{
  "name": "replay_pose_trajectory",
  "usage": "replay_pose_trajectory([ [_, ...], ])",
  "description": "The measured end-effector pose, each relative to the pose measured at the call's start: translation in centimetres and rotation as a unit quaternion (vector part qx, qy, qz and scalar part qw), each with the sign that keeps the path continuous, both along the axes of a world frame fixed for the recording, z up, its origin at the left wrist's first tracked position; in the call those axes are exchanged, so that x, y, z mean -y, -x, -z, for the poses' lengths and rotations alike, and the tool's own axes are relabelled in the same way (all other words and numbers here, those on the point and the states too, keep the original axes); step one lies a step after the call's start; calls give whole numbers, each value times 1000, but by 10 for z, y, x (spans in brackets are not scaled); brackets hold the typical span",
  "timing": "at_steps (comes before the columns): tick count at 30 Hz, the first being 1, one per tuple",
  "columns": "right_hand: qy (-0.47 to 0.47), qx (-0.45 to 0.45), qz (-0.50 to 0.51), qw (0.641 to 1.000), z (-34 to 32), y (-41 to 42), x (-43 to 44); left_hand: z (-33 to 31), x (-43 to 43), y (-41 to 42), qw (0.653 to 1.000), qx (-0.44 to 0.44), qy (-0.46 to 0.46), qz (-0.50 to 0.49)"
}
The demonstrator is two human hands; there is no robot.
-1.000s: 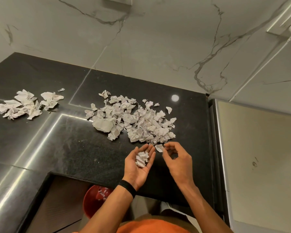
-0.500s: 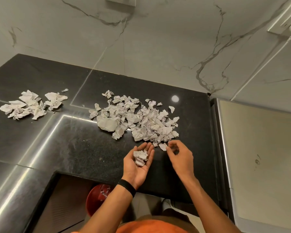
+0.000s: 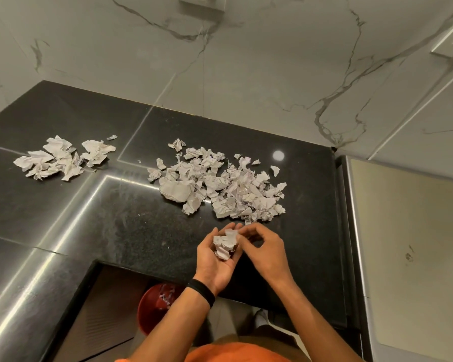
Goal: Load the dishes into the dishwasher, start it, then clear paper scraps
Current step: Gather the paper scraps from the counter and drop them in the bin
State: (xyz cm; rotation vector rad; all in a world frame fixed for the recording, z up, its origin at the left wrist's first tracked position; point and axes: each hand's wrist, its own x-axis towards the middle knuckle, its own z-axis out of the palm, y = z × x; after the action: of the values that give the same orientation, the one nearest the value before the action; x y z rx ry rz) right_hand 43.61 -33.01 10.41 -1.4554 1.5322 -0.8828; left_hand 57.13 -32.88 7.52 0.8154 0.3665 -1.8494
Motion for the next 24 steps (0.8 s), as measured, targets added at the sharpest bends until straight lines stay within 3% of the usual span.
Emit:
replay_pose_trajectory([
  [4,14,-3,50,999,5,4,8,-4,1,-2,1000,-16,4,-6],
  [7,19,-99,66,993,17,19,22,-4,0,-6,1000,-25,0,-13],
  [13,38,-285,-14,958,36,18,37,-4,-4,-13,1000,-20,-7,-22],
  [24,91,-333,-14,938,44,19,39,-3,-8,-21,999,-5,-11,-32],
])
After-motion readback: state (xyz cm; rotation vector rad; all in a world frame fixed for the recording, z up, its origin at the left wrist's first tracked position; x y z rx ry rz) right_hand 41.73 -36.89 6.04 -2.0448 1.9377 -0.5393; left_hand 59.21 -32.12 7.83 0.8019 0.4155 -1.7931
